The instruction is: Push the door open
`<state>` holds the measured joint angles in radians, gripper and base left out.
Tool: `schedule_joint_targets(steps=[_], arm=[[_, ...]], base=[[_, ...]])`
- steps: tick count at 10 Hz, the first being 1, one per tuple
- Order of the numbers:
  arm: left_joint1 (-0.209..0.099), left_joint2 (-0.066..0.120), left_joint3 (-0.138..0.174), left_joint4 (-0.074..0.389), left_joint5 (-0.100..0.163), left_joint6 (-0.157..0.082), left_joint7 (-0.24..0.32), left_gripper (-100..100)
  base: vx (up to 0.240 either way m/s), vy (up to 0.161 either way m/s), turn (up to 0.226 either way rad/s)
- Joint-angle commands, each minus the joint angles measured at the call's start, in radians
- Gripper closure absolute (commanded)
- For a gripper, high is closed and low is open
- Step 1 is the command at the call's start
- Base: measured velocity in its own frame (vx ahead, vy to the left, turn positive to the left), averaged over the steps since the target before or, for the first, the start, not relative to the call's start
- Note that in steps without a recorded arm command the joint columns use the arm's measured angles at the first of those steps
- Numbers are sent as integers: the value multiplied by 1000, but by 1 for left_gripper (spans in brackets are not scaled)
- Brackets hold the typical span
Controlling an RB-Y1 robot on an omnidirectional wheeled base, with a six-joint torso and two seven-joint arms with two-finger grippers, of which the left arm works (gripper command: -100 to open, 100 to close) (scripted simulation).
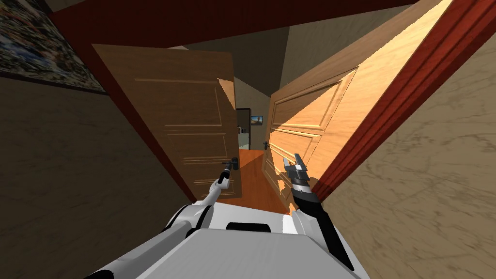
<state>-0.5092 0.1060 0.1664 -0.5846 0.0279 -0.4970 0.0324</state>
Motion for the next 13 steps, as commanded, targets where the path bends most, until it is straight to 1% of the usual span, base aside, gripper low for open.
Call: schedule_joint_targets(steps=[1,8,10,11,13], arm=[[5,15,21,-14,7,4,-9,100],[10,37,99,-8,33,9,-48,100],[10,37,99,-5,33,9,-48,100],[11,42,121,-7,40,10,-59,100],[12,47,136,-5,45,11,-67,100]], base=[[208,-85,79],[193,-101,80],[74,-50,27],[97,-66,59],[178,-106,98]])
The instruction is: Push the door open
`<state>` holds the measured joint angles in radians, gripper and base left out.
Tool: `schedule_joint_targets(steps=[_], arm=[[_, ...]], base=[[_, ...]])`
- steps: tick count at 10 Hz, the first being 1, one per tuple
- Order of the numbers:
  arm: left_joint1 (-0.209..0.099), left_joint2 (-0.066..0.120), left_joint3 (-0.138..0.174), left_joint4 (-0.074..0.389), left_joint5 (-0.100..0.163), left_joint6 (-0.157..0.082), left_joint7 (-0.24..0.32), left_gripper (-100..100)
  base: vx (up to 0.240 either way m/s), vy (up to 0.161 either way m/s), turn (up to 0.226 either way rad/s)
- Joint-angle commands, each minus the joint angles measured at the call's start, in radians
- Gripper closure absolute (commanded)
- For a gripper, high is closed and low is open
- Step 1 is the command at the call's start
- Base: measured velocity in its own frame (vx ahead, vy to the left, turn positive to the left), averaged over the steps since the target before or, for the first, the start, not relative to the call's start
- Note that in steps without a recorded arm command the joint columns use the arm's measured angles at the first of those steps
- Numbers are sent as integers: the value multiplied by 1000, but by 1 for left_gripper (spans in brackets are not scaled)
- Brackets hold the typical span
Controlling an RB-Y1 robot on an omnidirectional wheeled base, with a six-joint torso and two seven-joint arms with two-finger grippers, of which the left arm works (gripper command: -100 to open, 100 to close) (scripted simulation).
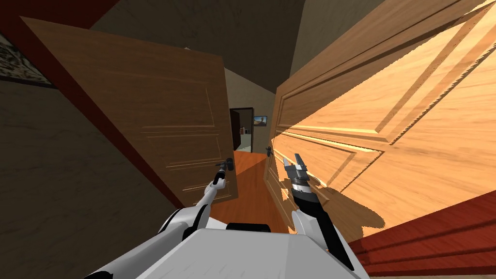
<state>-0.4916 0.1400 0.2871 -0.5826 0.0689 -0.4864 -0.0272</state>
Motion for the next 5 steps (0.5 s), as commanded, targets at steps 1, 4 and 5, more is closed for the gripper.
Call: schedule_joint_targets(steps=[1,4,5], arm=[[-5,15,25,-7,8,1,-12,100],[-4,20,42,-5,14,2,-21,100],[-4,20,42,-5,14,2,-21,100]], base=[[199,-103,73],[155,-81,63],[43,-22,4]])
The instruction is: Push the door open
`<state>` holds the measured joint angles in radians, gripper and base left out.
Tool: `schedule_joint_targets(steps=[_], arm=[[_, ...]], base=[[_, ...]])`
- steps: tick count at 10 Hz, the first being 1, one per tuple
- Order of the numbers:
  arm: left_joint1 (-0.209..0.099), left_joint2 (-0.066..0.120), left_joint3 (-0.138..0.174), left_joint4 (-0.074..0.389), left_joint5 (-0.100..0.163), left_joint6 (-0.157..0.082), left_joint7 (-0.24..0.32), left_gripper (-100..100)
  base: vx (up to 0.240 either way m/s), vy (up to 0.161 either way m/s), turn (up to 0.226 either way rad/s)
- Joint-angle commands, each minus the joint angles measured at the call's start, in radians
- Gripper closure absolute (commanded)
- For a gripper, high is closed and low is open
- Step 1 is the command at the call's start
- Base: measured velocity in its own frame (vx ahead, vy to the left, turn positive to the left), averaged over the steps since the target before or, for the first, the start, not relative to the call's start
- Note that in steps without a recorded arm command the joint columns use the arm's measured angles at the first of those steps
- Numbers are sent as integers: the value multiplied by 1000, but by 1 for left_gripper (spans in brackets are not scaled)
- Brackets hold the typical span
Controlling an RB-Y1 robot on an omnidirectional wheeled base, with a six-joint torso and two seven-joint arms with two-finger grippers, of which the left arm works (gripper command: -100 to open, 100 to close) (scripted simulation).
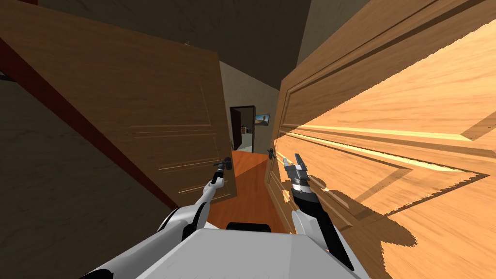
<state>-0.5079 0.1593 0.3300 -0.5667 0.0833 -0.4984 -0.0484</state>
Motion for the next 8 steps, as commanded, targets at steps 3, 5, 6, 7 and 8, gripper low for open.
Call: schedule_joint_targets(steps=[3,5,6,7,8], arm=[[15,9,31,-19,10,15,-16,100],[13,9,32,0,11,10,-16,100],[9,8,66,-6,15,5,-38,100],[7,5,86,-7,17,2,-51,100],[5,2,108,-10,19,-2,-66,100]], base=[[149,-101,76],[117,-48,54],[83,13,-34],[127,32,-60],[135,28,-57]])
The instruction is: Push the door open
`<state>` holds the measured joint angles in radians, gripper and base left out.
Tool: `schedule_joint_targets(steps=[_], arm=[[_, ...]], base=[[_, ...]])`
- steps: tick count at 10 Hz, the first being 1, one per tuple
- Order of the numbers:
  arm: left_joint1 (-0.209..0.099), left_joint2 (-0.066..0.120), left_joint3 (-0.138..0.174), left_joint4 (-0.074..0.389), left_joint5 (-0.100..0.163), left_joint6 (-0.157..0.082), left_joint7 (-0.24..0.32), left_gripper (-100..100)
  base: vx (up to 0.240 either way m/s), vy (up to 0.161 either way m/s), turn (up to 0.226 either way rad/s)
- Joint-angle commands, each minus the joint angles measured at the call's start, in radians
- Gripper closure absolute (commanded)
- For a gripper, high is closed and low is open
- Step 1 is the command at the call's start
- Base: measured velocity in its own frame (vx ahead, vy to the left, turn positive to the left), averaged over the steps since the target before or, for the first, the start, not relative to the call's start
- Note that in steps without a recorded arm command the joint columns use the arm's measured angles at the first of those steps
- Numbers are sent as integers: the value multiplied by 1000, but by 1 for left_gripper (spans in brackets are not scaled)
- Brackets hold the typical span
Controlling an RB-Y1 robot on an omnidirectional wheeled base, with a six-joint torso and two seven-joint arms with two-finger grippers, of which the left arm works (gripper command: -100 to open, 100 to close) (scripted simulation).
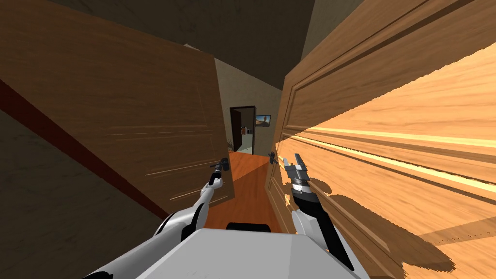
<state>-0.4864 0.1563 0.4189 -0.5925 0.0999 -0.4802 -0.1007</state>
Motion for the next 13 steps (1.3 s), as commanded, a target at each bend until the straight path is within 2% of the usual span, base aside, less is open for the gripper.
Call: schedule_joint_targets(steps=[1,2,6,8,9,11,12,13], arm=[[-18,4,33,15,4,-23,-23,100],[-22,0,61,12,7,-27,-42,100],[-29,-8,126,6,14,-38,-86,100],[-29,-8,126,6,14,-38,-86,100],[-33,-12,162,3,18,-44,-111,100],[-37,-17,200,-1,22,-51,-136,100],[-37,-17,200,-1,22,-51,-136,100],[-40,-19,219,-3,24,-54,-150,100]], base=[[131,50,-28],[134,62,-61],[107,31,-37],[39,10,-5],[59,20,-46],[93,46,-54],[74,11,-8],[75,9,-25]])
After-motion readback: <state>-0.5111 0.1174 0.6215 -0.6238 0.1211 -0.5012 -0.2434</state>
